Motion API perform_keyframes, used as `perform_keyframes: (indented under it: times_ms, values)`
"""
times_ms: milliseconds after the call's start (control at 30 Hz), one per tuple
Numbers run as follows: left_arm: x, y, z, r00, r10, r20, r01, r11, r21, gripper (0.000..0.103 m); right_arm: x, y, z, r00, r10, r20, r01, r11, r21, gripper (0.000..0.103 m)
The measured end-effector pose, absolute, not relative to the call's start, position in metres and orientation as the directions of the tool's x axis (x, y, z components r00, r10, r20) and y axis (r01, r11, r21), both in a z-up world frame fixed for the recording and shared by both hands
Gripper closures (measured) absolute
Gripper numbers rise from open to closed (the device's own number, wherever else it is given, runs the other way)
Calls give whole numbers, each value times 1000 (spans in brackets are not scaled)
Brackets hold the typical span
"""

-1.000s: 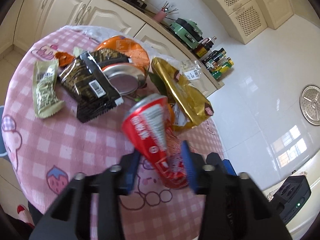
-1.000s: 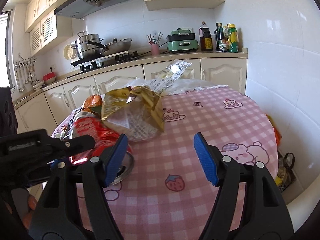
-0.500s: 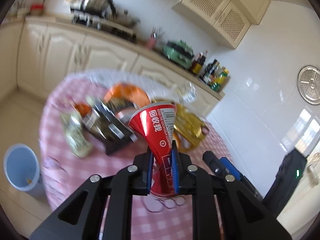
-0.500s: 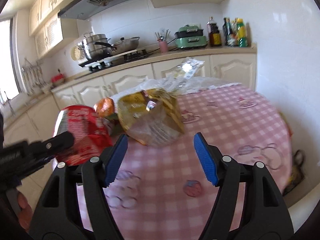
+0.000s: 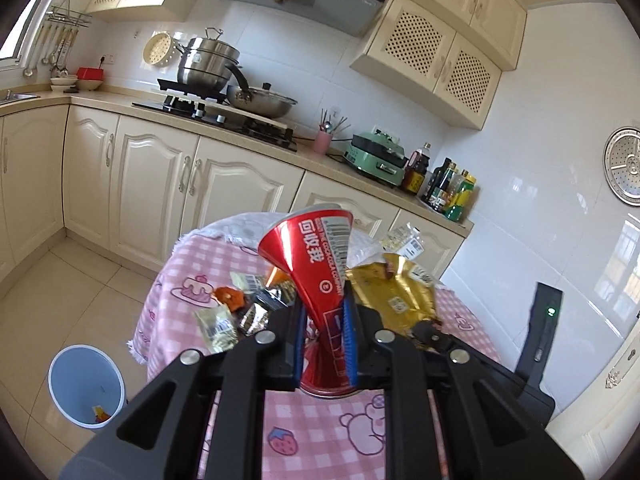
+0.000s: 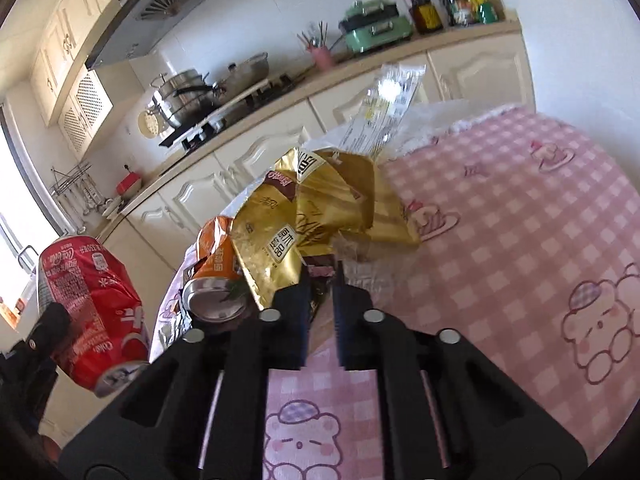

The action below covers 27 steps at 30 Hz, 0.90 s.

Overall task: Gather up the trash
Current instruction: 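Carry both items over the blue bucket and open the left gripper to drop the can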

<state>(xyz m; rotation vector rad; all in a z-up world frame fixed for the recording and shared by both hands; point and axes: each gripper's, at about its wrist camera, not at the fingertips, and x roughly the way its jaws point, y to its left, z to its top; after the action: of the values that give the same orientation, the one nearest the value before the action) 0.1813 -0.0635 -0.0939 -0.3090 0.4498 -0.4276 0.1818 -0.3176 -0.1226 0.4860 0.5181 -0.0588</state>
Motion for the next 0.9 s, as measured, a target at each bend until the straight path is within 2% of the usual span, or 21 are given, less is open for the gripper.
perform_keyframes:
  times_ms: [200, 333, 400, 500, 667, 900]
  values:
    - [179, -46, -89, 824, -466, -323, 331, 858, -393, 88, 154, -297, -89, 938, -46, -345, 169, 926, 337, 97]
    - [178, -20, -86, 839, -451, -305, 312, 858, -408, 88, 145, -258, -63, 963, -16, -270, 90, 961, 262, 97]
    - [179, -2, -86, 848, -439, -298, 295, 857, -422, 88, 150, -236, -58, 964, 27, -265, 39, 970, 240, 97]
    - [178, 22, -89, 862, -412, -295, 265, 863, -431, 88, 161, -190, -60, 955, 110, -277, -56, 979, 195, 97]
    - [180, 83, -104, 894, -310, -324, 151, 889, -433, 88, 190, -104, -85, 905, 246, -347, -207, 967, 148, 97]
    - [206, 181, -167, 872, -152, -466, -80, 894, -441, 88, 242, 7, -152, 789, 361, -497, -354, 928, 112, 97]
